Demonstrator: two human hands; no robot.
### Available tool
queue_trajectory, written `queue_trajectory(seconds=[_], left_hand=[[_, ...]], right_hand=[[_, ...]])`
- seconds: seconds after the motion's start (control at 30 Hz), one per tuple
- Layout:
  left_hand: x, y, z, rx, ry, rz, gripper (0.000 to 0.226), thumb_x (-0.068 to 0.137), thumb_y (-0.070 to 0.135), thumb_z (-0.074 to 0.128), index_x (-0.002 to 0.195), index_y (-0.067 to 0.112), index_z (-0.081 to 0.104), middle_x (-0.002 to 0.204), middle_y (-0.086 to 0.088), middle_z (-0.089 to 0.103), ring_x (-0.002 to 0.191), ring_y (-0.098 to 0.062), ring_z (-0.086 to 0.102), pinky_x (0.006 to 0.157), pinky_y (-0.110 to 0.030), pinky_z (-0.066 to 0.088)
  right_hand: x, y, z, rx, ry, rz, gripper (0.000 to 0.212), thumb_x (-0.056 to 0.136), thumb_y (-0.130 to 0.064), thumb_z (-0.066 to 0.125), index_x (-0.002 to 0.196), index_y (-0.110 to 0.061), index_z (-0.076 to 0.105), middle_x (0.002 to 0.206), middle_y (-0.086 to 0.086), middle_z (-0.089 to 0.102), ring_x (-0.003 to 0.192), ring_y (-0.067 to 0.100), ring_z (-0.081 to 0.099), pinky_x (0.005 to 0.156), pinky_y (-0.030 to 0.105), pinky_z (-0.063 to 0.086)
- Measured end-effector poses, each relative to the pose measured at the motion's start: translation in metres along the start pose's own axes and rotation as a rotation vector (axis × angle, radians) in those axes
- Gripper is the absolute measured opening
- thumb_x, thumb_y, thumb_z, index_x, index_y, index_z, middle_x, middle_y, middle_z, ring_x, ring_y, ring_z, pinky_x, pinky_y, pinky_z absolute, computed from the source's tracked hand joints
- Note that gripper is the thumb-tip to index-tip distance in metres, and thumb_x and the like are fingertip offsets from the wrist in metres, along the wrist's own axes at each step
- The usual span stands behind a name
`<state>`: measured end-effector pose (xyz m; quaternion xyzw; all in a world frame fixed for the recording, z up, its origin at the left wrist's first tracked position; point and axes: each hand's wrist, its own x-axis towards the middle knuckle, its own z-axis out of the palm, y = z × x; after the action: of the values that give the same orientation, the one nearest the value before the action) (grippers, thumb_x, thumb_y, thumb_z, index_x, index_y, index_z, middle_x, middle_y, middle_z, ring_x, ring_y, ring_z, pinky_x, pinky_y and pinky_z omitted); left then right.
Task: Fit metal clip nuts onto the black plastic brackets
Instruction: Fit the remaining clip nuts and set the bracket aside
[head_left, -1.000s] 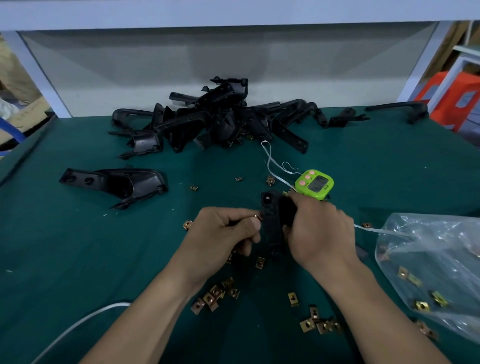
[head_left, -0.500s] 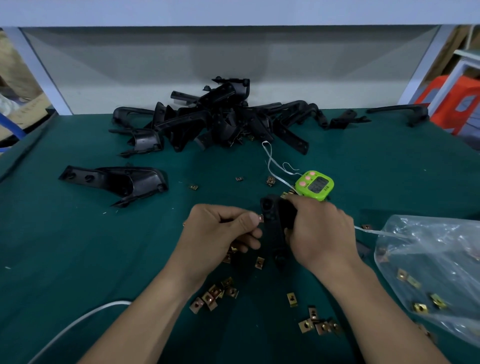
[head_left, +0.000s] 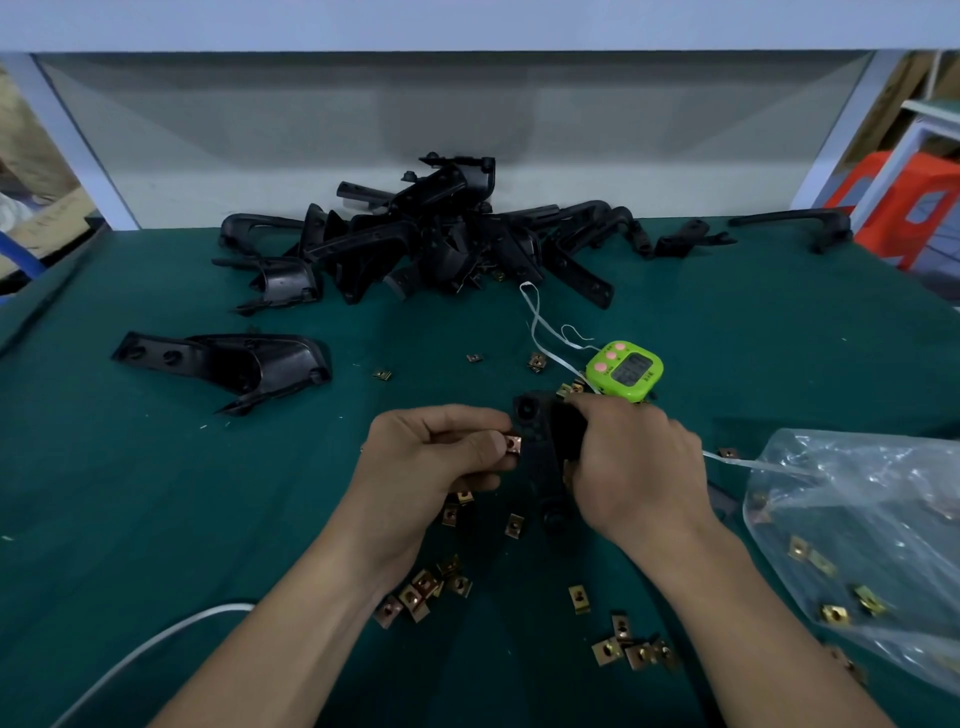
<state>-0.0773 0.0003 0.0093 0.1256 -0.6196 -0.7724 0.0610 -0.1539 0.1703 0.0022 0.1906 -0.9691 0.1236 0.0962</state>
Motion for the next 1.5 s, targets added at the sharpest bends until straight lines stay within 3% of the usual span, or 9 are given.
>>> queue_trajectory(seconds=[0.1, 0.4, 0.6, 0.93, 1.1, 1.23, 1.3, 1.4, 1.5], left_hand=[[0.000, 0.000, 0.000, -0.042, 0.014, -0.001, 0.015, 0.070, 0.017, 0.081, 0.084, 0.014, 0.082, 0.082, -0.011, 0.077, 0.074, -0.017, 0.074, 0.063, -0.020, 0.056], [-0.003, -0.001, 0.004, 0.003, 0.048, 0.021, 0.019, 0.081, 0.000, 0.077, 0.077, 0.018, 0.081, 0.074, -0.010, 0.075, 0.067, -0.016, 0.072, 0.061, -0.021, 0.057], [-0.004, -0.002, 0.010, -0.152, 0.151, 0.020, 0.013, 0.068, 0.007, 0.081, 0.073, 0.020, 0.081, 0.075, -0.010, 0.075, 0.066, -0.017, 0.072, 0.059, -0.021, 0.056], [-0.010, -0.008, 0.022, -0.055, 0.231, 0.035, 0.019, 0.081, 0.003, 0.080, 0.085, 0.022, 0.082, 0.076, -0.017, 0.076, 0.062, -0.022, 0.070, 0.058, -0.028, 0.058], [-0.014, -0.011, 0.025, 0.042, 0.219, 0.081, 0.024, 0.085, 0.010, 0.079, 0.099, 0.029, 0.081, 0.080, -0.012, 0.078, 0.072, -0.027, 0.076, 0.068, -0.038, 0.063], [-0.008, -0.009, 0.024, 0.071, 0.180, 0.116, 0.025, 0.094, 0.009, 0.069, 0.099, 0.030, 0.081, 0.088, -0.003, 0.080, 0.084, -0.020, 0.077, 0.076, -0.030, 0.062], [-0.003, -0.007, 0.018, 0.196, 0.162, 0.167, 0.028, 0.093, 0.006, 0.067, 0.094, 0.031, 0.082, 0.090, 0.007, 0.080, 0.087, -0.009, 0.076, 0.077, -0.020, 0.057], [0.001, -0.003, 0.000, 0.637, 0.099, 0.217, 0.030, 0.083, 0.014, 0.071, 0.090, 0.043, 0.078, 0.084, 0.029, 0.074, 0.083, 0.014, 0.067, 0.078, -0.004, 0.046], [0.002, 0.002, -0.014, 1.025, -0.131, 0.194, 0.029, 0.075, 0.030, 0.076, 0.092, 0.052, 0.074, 0.093, 0.028, 0.070, 0.099, 0.013, 0.058, 0.080, 0.003, 0.036]], right_hand=[[0.000, 0.000, 0.000, 0.001, -0.003, 0.001, 0.021, 0.077, -0.025, 0.061, 0.097, -0.031, 0.061, 0.078, -0.005, 0.067, 0.075, 0.031, 0.064, 0.060, 0.032, 0.033], [-0.002, -0.005, -0.003, -0.028, -0.006, -0.021, 0.020, 0.075, -0.020, 0.062, 0.091, -0.032, 0.059, 0.077, -0.006, 0.066, 0.077, 0.030, 0.066, 0.058, 0.032, 0.033], [-0.004, -0.011, -0.003, -0.026, -0.014, 0.002, 0.019, 0.078, -0.018, 0.063, 0.087, -0.033, 0.054, 0.080, -0.007, 0.066, 0.079, 0.028, 0.066, 0.058, 0.032, 0.030], [-0.005, -0.017, -0.005, -0.085, -0.007, 0.090, 0.021, 0.084, -0.014, 0.058, 0.092, -0.033, 0.055, 0.082, -0.005, 0.066, 0.081, 0.027, 0.067, 0.060, 0.031, 0.034], [-0.006, -0.020, -0.004, -0.073, -0.046, 0.094, 0.019, 0.086, -0.016, 0.058, 0.095, -0.032, 0.054, 0.087, -0.003, 0.069, 0.086, 0.028, 0.068, 0.061, 0.032, 0.035], [-0.004, -0.017, -0.001, 0.002, -0.069, 0.117, 0.019, 0.082, -0.018, 0.061, 0.095, -0.031, 0.057, 0.089, -0.001, 0.068, 0.087, 0.031, 0.067, 0.064, 0.032, 0.036], [-0.004, -0.015, 0.000, 0.028, -0.058, 0.133, 0.018, 0.081, -0.021, 0.064, 0.096, -0.031, 0.059, 0.089, 0.000, 0.068, 0.086, 0.033, 0.066, 0.064, 0.032, 0.036], [-0.002, -0.007, 0.000, 0.062, -0.012, 0.166, 0.015, 0.080, -0.027, 0.065, 0.091, -0.029, 0.055, 0.088, 0.003, 0.068, 0.083, 0.037, 0.064, 0.064, 0.033, 0.035], [0.001, 0.002, -0.002, 0.066, -0.006, 0.211, 0.020, 0.080, -0.030, 0.068, 0.088, -0.027, 0.050, 0.089, 0.008, 0.067, 0.081, 0.039, 0.062, 0.066, 0.034, 0.035]])
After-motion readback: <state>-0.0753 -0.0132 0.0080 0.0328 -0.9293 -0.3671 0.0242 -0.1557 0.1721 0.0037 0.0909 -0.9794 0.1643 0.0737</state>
